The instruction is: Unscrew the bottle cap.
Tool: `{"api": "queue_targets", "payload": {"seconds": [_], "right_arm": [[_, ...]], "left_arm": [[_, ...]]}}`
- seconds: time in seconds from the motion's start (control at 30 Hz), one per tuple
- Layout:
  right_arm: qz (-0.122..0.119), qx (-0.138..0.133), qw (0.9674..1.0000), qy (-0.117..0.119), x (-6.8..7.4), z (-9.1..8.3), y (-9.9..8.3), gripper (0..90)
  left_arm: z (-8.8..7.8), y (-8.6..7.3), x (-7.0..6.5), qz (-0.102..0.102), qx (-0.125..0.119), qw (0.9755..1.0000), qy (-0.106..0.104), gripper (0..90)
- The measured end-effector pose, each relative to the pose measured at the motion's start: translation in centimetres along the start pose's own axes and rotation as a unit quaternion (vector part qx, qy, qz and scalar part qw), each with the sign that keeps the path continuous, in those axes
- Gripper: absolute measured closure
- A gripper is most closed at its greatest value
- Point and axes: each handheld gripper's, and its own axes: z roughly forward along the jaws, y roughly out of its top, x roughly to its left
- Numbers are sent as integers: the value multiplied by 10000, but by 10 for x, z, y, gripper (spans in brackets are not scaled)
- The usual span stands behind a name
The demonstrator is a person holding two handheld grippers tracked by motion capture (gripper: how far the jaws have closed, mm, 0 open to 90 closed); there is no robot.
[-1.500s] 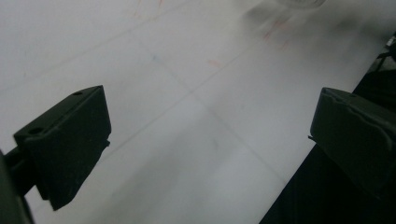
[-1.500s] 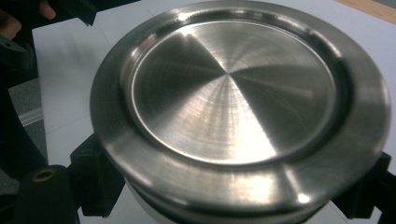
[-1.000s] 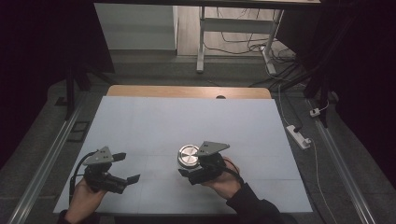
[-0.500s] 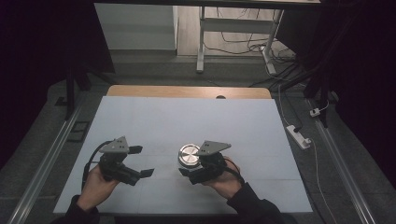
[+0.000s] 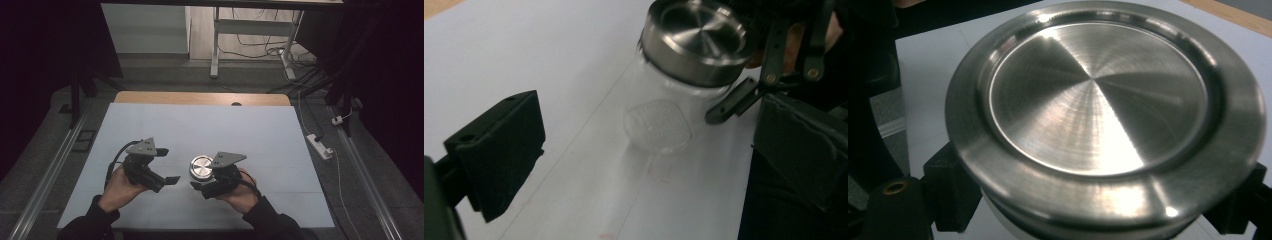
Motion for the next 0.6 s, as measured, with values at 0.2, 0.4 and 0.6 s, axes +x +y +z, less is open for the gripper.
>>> {"api": "queue_targets", "payload": {"seconds": [0.2,0.4,0.6], "right_arm": [[-37,20,10000,31,2,2,-1,143],[-57,23,10000,32,2,2,-1,143],[-68,16,10000,22,2,2,-1,143]], "left_arm": [[11,19,1,191,-60,9996,-176,31],[24,29,-3,457,93,9986,-268,77],[32,34,-7,605,191,9974,-334,118]]}}
